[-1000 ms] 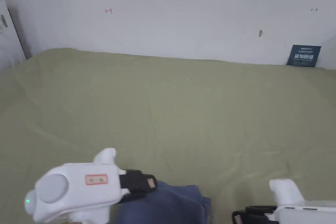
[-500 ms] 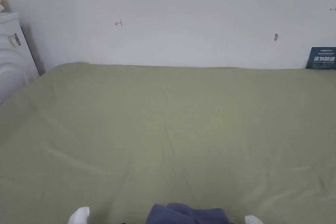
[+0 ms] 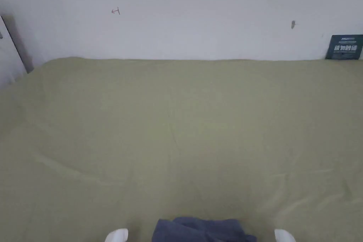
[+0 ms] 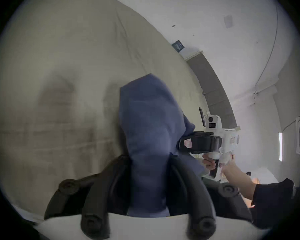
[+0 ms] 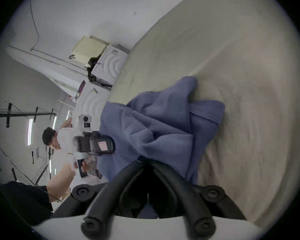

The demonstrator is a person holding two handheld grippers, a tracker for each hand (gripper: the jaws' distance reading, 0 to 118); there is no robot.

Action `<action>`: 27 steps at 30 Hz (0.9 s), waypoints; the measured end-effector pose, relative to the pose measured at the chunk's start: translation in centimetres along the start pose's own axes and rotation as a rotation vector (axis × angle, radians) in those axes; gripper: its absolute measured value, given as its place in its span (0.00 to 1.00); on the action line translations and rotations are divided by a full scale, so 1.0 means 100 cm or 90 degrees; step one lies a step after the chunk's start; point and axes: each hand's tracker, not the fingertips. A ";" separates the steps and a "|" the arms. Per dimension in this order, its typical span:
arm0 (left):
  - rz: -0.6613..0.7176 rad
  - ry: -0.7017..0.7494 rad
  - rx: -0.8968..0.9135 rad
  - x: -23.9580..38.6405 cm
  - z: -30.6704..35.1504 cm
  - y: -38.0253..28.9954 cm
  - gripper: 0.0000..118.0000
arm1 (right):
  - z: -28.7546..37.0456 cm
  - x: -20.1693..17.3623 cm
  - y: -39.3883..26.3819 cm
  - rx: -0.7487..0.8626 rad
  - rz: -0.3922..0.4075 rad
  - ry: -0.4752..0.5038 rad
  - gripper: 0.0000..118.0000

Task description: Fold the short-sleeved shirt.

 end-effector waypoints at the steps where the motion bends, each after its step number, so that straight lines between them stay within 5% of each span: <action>1: 0.008 -0.010 0.013 -0.001 0.003 -0.002 0.26 | 0.001 -0.001 0.000 0.006 -0.001 -0.001 0.00; 8: -0.006 -0.022 0.078 0.001 0.039 0.005 0.24 | 0.019 -0.009 0.011 0.056 -0.018 -0.018 0.00; 13: 0.008 0.026 0.173 -0.045 0.124 0.034 0.24 | 0.061 -0.034 0.023 0.122 0.011 -0.015 0.00; 19: -0.010 0.219 0.179 -0.104 0.248 0.091 0.24 | 0.103 -0.060 0.031 0.168 0.050 -0.061 0.00; 23: 0.026 0.347 0.111 -0.159 0.306 0.121 0.24 | 0.114 -0.069 0.024 0.153 0.082 -0.107 0.00; 27: 0.087 0.436 0.175 -0.167 0.341 0.119 0.24 | 0.117 -0.070 0.013 0.134 0.081 -0.136 0.00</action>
